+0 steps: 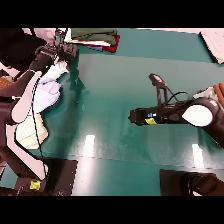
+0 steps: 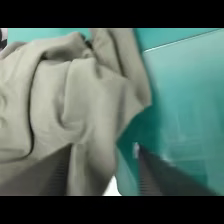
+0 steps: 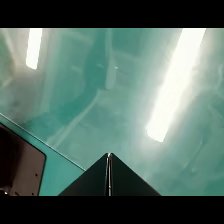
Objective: Fold the shirts.
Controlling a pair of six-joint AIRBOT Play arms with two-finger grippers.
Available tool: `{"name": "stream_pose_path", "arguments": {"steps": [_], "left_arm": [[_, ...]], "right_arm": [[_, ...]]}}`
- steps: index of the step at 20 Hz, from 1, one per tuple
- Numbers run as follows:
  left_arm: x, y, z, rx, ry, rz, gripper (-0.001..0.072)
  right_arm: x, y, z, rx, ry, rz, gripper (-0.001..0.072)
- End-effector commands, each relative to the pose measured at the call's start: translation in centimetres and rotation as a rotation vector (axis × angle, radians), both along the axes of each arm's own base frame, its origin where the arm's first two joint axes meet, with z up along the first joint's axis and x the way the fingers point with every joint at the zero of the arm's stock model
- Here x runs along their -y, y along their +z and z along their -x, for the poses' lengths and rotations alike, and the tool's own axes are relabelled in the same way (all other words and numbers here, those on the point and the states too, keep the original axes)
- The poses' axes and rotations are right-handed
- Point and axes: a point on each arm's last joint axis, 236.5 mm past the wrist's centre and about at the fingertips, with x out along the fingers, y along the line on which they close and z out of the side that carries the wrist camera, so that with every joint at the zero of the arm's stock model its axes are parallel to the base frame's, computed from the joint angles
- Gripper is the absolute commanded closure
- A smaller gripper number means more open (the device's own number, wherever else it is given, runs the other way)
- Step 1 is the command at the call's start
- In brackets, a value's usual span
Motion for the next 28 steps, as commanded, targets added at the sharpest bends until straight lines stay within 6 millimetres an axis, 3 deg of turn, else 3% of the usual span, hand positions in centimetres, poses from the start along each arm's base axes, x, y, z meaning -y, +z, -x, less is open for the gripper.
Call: {"name": "stream_pose_path", "arguments": {"steps": [1, 4, 8, 10, 12, 14, 16, 18, 19, 21, 24, 26, 28], "left_arm": [[-0.6, 0.3, -1.1, 0.042, 0.003, -0.007, 0.0672], [2.0, 5.4, -2.0, 0.158, -0.013, 0.099, 0.0682], [6.0, 18.6, -1.1, 0.383, -0.068, 0.168, 0.0682], [8.5, 26.6, 1.5, 0.504, -0.110, 0.247, 0.0682], [11.1, 32.6, 5.6, 0.565, -0.157, 0.352, 0.0681], [13.2, 34.9, 10.1, 0.499, -0.186, 0.440, 0.0681], [15.6, 33.3, 15.2, 0.290, -0.214, 0.499, 0.0681], [19.1, 29.0, 20.7, 0.005, -0.290, 0.509, 0.0681], [20.8, 26.6, 23.5, -0.141, -0.343, 0.477, 0.0681], [24.1, 21.8, 29.5, -0.418, -0.473, 0.368, 0.0681], [26.8, 14.7, 35.4, -0.702, -0.609, 0.212, 0.0681], [27.5, 9.5, 38.4, -0.866, -0.626, 0.150, 0.0681], [27.5, 4.7, 40.1, -0.966, -0.640, 0.099, 0.0681]], "right_arm": [[0.5, 4.1, -0.5, 0.140, -0.016, -0.069, 0.0685], [2.1, 7.1, -1.1, 0.275, -0.035, -0.075, 0.0685], [4.7, 11.6, -0.7, 0.439, -0.059, -0.098, 0.0684], [7.1, 13.4, -1.2, 0.556, -0.083, -0.048, 0.0684], [10.3, 14.6, -1.5, 0.620, -0.149, 0.008, 0.0685], [14.5, 15.5, -2.3, 0.613, -0.307, 0.025, 0.0685], [19.2, 15.8, -3.0, 0.604, -0.454, 0.063, 0.0685], [23.6, 15.2, -3.2, 0.579, -0.577, 0.136, 0.0684], [24.8, 14.7, -3.3, 0.568, -0.582, 0.175, 0.0685], [25.2, 13.2, -3.3, 0.516, -0.532, 0.206, 0.0685], [23.9, 9.8, -4.0, 0.334, -0.480, 0.136, 0.0685], [22.9, 7.8, -4.8, 0.226, -0.447, 0.088, 0.0684], [22.3, 5.6, -5.5, 0.141, -0.414, 0.097, 0.0684]]}}
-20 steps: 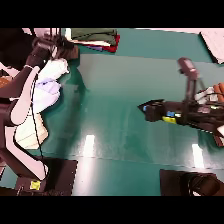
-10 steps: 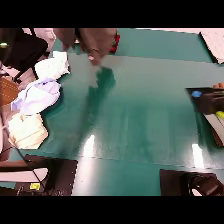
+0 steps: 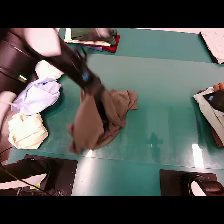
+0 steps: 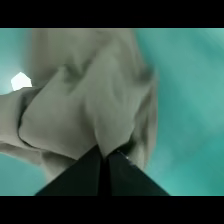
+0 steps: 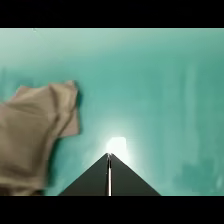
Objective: Fold the shirts.
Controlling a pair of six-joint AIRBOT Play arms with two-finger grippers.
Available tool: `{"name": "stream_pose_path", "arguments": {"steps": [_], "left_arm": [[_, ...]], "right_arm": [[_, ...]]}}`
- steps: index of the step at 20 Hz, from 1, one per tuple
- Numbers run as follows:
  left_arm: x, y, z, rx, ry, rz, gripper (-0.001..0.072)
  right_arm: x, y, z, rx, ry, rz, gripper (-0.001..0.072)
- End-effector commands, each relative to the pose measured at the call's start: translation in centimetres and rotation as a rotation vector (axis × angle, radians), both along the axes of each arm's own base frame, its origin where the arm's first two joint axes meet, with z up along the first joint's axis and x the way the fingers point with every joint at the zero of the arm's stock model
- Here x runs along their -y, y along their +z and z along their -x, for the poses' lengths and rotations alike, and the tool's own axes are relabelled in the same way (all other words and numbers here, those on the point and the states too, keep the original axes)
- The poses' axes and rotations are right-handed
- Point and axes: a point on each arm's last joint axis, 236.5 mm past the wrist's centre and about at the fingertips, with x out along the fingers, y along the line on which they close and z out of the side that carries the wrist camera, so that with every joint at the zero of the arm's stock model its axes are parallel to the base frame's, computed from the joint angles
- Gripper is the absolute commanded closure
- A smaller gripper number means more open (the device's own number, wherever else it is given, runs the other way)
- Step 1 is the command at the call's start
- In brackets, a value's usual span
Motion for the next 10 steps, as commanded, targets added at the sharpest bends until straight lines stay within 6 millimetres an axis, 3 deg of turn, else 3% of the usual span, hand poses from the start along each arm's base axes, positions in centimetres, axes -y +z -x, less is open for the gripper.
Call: {"name": "stream_pose_path", "arguments": {"steps": [1, 3, 4, 5, 6, 8, 10], "left_arm": [[-0.6, -8.1, 5.6, -0.209, -0.130, -0.153, 0.0680], [-2.2, -10.7, 6.2, -0.238, -0.150, -0.222, 0.0680], [-3.1, -11.2, 6.4, -0.251, -0.151, -0.261, 0.0679], [-4.1, -11.1, 6.6, -0.259, -0.147, -0.300, 0.0454], [-5.6, -10.8, 6.5, -0.258, -0.101, -0.356, 0.0129], [-8.9, -8.9, 6.0, -0.191, -0.050, -0.456, 0.0089], [-10.6, -5.0, 3.9, 0.010, 0.078, -0.411, 0.0108]], "right_arm": [[-1.7, -4.0, -0.4, -0.177, 0.084, -0.059, 0.0684], [-2.8, -6.8, -0.4, -0.289, 0.128, -0.057, 0.0678], [-3.5, -8.0, -0.4, -0.336, 0.150, -0.055, 0.0524], [-4.2, -9.1, -0.4, -0.376, 0.173, -0.052, 0.0132], [-4.8, -10.1, -0.5, -0.406, 0.192, -0.049, 0.0000], [-6.1, -11.6, -0.3, -0.443, 0.260, -0.025, 0.0001], [-7.3, -12.5, -0.4, -0.450, 0.312, -0.006, 0.0004]]}}
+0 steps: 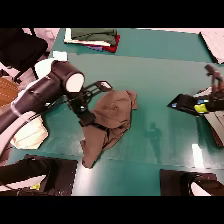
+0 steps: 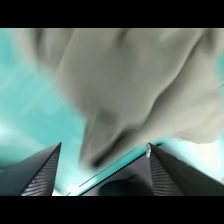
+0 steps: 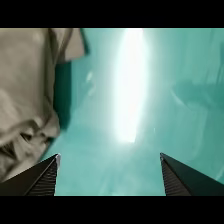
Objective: Fold the shirts.
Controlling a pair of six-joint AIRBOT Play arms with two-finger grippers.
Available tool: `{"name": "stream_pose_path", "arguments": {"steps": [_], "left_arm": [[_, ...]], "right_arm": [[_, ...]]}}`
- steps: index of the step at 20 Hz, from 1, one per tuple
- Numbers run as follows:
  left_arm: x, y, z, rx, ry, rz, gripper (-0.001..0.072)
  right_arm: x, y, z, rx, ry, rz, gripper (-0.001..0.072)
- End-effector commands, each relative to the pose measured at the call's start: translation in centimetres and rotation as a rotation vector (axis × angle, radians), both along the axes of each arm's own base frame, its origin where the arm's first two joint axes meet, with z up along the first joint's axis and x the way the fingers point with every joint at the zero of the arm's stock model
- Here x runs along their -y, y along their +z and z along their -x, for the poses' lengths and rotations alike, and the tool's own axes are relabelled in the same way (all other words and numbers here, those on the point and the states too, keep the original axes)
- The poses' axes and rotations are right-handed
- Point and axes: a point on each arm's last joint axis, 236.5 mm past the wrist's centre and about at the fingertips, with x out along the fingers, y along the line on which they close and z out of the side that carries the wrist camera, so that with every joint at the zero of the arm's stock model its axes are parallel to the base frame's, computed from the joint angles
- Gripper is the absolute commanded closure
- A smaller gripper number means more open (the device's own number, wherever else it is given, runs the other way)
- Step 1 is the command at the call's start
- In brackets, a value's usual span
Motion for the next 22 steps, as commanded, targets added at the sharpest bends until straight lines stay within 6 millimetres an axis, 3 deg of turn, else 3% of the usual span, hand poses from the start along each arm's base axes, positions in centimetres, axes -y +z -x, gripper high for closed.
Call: {"name": "stream_pose_path", "arguments": {"steps": [1, 3, 4, 7, 9, 11, 16, 18, 19, 22], "left_arm": [[-3.6, 5.5, -2.7, 0.294, 0.196, 0.058, 0.0108], [-5.1, 9.2, -4.2, 0.419, 0.414, 0.260, 0.0108], [-6.4, 9.5, -4.4, 0.411, 0.483, 0.304, 0.0108], [-9.2, 7.7, -5.7, 0.326, 0.615, 0.442, 0.0108], [-9.9, 4.8, -7.4, 0.228, 0.754, 0.599, 0.0159], [-9.0, 0.8, -8.9, 0.064, 0.839, 0.770, 0.0159], [-8.0, -10.5, -10.6, -0.190, 0.907, 0.746, 0.0158], [-6.7, -13.2, -11.1, -0.230, 0.899, 0.740, 0.0158], [-5.1, -14.0, -11.0, -0.271, 0.875, 0.762, 0.0159], [-1.5, -16.3, -9.5, -0.354, 0.798, 0.742, 0.0159]], "right_arm": [[-2.4, -2.2, 0.1, -0.038, 0.101, 0.011, 0.0004], [-3.8, -2.6, 0.0, -0.025, 0.134, 0.010, 0.0004], [-4.7, -2.8, 0.1, -0.022, 0.157, 0.010, 0.0004], [-7.0, -3.5, 1.2, -0.036, 0.229, 0.014, 0.0003], [-8.5, -3.7, 2.0, -0.036, 0.275, 0.015, 0.0004], [-9.6, -3.6, 2.7, -0.026, 0.309, 0.013, 0.0004], [-10.5, -2.6, 3.9, -0.010, 0.349, 0.007, 0.0005], [-10.4, -1.6, 3.9, 0.024, 0.345, -0.003, 0.0005], [-10.3, -1.0, 3.9, 0.039, 0.340, -0.007, 0.0006], [-9.5, 0.7, 3.1, 0.092, 0.283, -0.029, 0.0006]]}}
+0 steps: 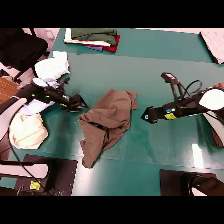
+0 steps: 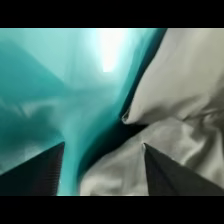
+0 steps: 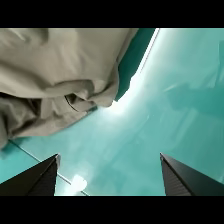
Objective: Fold the shirts.
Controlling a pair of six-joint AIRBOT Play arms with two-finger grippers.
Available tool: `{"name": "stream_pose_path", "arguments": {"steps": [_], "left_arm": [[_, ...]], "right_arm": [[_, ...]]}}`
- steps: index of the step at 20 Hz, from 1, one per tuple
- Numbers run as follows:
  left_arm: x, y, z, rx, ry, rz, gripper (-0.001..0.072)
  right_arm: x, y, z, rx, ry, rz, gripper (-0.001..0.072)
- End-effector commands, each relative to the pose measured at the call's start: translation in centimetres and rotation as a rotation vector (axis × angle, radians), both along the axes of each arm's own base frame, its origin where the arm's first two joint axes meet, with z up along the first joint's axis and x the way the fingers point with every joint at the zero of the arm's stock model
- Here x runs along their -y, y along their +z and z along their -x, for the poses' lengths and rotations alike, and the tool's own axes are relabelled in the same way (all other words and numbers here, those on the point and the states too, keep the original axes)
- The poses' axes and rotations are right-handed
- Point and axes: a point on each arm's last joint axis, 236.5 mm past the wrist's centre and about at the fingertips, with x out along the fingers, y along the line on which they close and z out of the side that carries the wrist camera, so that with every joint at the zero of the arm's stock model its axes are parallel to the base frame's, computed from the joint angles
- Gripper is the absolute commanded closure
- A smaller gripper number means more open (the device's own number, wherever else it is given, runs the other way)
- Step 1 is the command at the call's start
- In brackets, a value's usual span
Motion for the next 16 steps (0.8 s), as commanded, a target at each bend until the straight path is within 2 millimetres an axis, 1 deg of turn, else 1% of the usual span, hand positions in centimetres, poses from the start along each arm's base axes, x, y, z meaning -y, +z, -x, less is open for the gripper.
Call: {"name": "stream_pose_path", "arguments": {"steps": [1, 3, 4, 5, 7, 8, 9, 10, 11, 12, 13, 14, 16], "left_arm": [[3.5, -3.1, 0.8, -0.031, -0.076, 0.017, 0.0159], [4.4, -3.3, 0.5, -0.008, -0.080, 0.007, 0.0161], [4.6, -3.0, 0.1, 0.003, -0.067, 0.017, 0.0308], [4.9, -2.5, -0.4, 0.025, -0.063, 0.037, 0.0679], [4.8, -0.6, -1.3, 0.079, -0.084, 0.042, 0.0682], [4.6, 1.1, -2.1, 0.126, -0.095, 0.036, 0.0682], [4.1, 2.8, -3.0, 0.174, -0.100, 0.015, 0.0682], [3.7, 5.0, -3.8, 0.234, -0.110, -0.009, 0.0682], [3.2, 6.9, -4.4, 0.286, -0.115, -0.038, 0.0682], [2.9, 9.1, -5.0, 0.350, -0.129, -0.061, 0.0681], [2.5, 10.9, -5.5, 0.407, -0.137, -0.088, 0.0681], [2.1, 12.5, -5.9, 0.456, -0.146, -0.115, 0.0681], [1.7, 14.3, -6.4, 0.514, -0.150, -0.146, 0.0681]], "right_arm": [[0.8, 2.0, -1.0, 0.062, -0.060, -0.036, 0.0006], [1.9, 2.8, -1.7, 0.088, -0.100, -0.047, 0.0005], [2.4, 3.0, -1.9, 0.092, -0.115, -0.048, 0.0005], [3.0, 3.0, -2.0, 0.089, -0.128, -0.044, 0.0005], [4.3, 2.3, -2.1, 0.048, -0.150, -0.023, 0.0005], [4.8, 1.5, -2.2, 0.019, -0.155, -0.010, 0.0004], [4.9, 0.8, -2.5, 0.002, -0.145, -0.012, 0.0005], [4.5, 0.3, -3.0, -0.018, -0.135, -0.041, 0.0004], [3.6, -0.2, -3.7, -0.046, -0.128, -0.101, 0.0005], [2.6, -0.5, -4.6, -0.066, -0.126, -0.166, 0.0005], [1.7, -1.0, -5.7, -0.080, -0.136, -0.228, 0.0004], [1.0, -1.5, -6.9, -0.086, -0.151, -0.275, 0.0005], [-0.5, -3.0, -8.7, -0.110, -0.181, -0.350, 0.0005]]}}
